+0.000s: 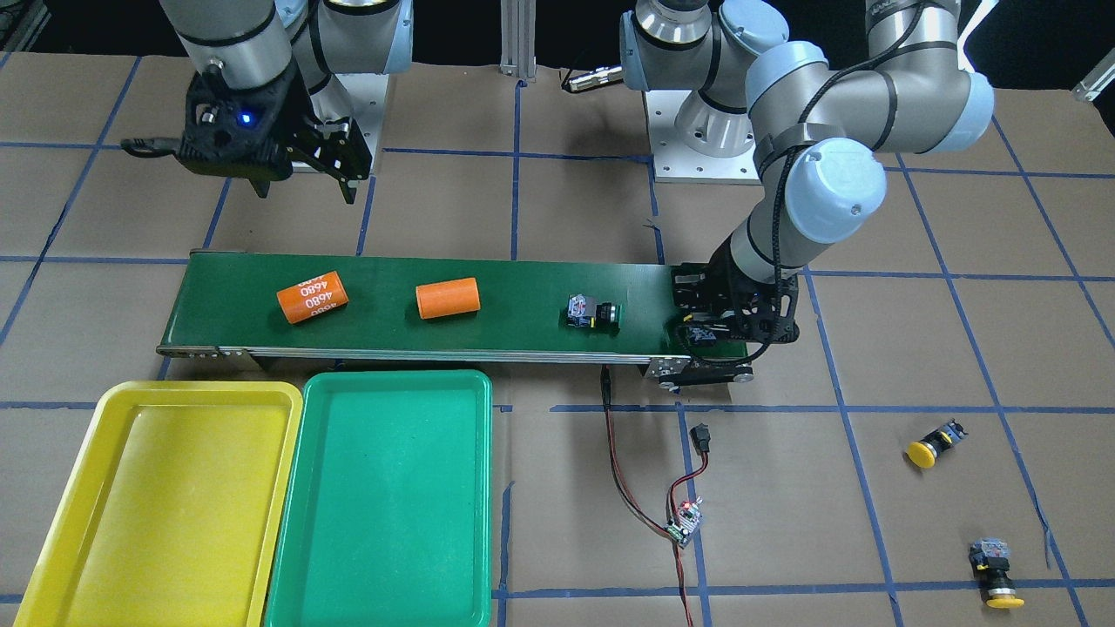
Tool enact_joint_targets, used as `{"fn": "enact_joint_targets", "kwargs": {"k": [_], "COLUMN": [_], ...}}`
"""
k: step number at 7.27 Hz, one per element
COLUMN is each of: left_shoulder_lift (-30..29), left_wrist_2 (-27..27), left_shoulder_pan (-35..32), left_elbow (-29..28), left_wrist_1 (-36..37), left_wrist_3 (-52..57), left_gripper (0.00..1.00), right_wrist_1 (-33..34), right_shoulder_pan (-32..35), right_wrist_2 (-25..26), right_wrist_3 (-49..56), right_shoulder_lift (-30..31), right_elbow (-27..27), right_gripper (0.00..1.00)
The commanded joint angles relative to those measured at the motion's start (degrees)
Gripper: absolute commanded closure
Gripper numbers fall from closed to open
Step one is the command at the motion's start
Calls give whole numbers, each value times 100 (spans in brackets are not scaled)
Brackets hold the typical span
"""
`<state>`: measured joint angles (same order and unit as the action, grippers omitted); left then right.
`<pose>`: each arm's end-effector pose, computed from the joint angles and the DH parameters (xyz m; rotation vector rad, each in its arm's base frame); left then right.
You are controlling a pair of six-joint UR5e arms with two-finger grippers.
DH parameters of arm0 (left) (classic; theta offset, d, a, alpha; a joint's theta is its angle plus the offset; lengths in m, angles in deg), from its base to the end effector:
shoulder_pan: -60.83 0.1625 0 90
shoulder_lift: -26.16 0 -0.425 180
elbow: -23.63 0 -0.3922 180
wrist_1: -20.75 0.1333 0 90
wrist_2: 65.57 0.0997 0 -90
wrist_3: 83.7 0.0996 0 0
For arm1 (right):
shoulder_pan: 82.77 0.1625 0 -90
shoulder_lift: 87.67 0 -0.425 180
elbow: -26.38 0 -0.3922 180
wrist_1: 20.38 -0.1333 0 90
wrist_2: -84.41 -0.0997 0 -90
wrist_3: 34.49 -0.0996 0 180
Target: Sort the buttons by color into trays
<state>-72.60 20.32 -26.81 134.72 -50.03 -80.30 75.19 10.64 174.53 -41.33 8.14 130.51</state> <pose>-0.1204 -0.4899 0.2713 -0.0175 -3.0483 -0.2777 0.1590 -0.4312 0.4243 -0.0937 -3.1329 -0.0746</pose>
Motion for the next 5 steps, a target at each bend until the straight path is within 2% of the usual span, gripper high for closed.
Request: {"fn": "enact_joint_targets", "kwargs": {"k": [1,3,4,5], "left_shoulder_lift": [-12,147,138,-88], "left_wrist_2": [24,51,68,329], "left_shoulder_pan": [-79,-70,35,427], "left_elbow": [474,256,-75,-757], "left_wrist_1": [836,611,322,-203], "left_wrist_3": [-41,-24,37,708], "left_gripper": [1,0,0,0], "right_wrist_1": [1116,1997,2218,2221], "right_shoulder_pan": [-7,-16,-16,-7], "right_wrist_2": [-30,-22,13,14], "right_wrist_3": [224,585,656,848], "right_shoulder_lift": [-80,-45,-10,-10], "right_elbow": [973,1774,1899,1927], "right_gripper": [0,0,0,0]}}
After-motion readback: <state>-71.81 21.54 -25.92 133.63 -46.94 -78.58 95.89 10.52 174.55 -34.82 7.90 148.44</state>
